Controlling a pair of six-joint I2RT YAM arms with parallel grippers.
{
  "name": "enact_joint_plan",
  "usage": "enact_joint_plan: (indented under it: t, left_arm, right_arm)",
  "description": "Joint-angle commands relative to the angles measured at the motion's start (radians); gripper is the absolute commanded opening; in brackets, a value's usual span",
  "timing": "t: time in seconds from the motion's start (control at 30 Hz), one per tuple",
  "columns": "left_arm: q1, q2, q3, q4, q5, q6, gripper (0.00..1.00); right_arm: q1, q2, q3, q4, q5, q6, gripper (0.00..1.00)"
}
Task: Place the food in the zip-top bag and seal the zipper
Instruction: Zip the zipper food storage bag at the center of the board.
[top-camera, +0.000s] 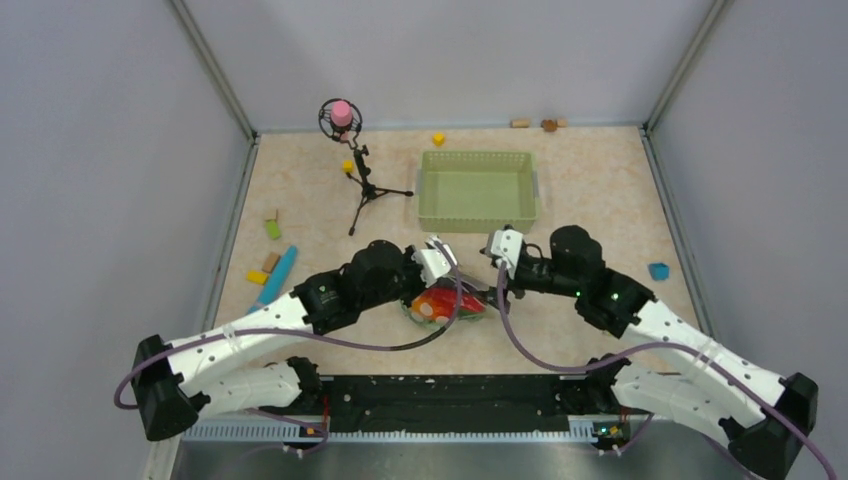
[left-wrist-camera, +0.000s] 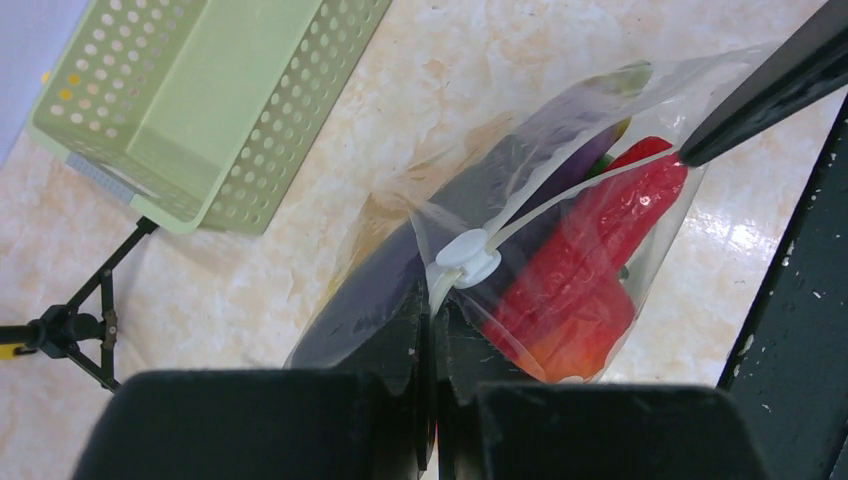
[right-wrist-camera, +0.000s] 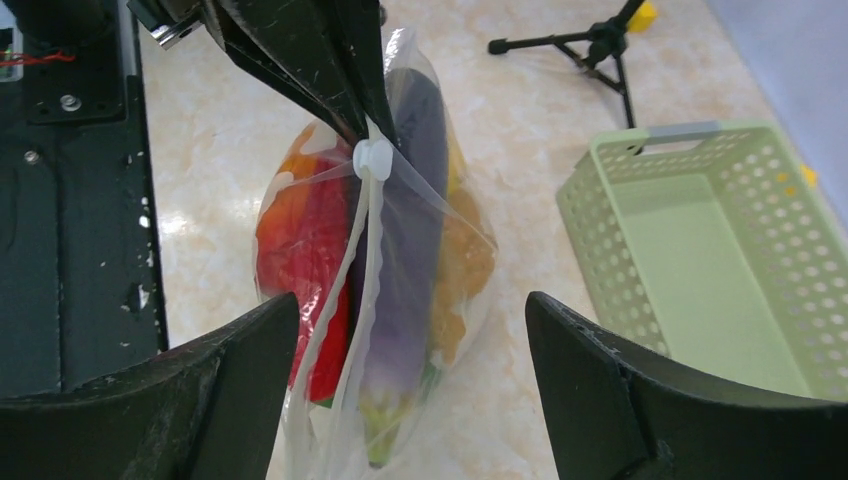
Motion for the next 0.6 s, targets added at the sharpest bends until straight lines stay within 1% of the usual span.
enact_joint_plan:
  t: [0.0,0.07,0.13,0.2,0.23,0.33,0.4,0.5,0.57]
  left_arm:
    - [-0.030,-0.009,0.047,0.021,-0.063,0.024,0.00]
    - [-0.035,-0.006,0.049,0.020,-0.072,0.017,0.00]
    - [-0.039,0.001,0.053,0.017,-0.077,0.009,0.00]
    - [-0.041,0.009,0.057,0.016,-0.076,0.004,0.00]
    - [-0.042,0.012,0.058,0.016,-0.077,0.005,0.00]
    - [-0.043,0.012,0.058,0.015,-0.097,-0.005,0.00]
    - [-0.044,0.007,0.053,0.017,-0.118,-0.013,0.00]
    - [-0.044,-0.012,0.038,0.034,-0.164,-0.033,0.00]
    - [-0.043,-0.030,0.024,0.049,-0.180,-0.043,0.00]
  right_arm:
    - [0.013,0.118,0.098,-0.013,-0.101,0.047,0.78]
    - [0.034,0.165,0.115,0.004,-0.103,0.077,0.73]
    - [0.057,0.197,0.122,0.030,-0.070,0.124,0.63]
    - [0.082,0.215,0.117,0.054,-0.013,0.149,0.44]
    - [0.103,0.219,0.112,0.057,0.041,0.153,0.35]
    - [0.117,0.214,0.097,0.039,0.151,0.161,0.18]
    - [0.117,0.199,0.089,0.023,0.194,0.180,0.11]
    - [0.117,0.160,0.074,-0.013,0.296,0.197,0.08]
    - [0.117,0.135,0.062,-0.035,0.368,0.202,0.00]
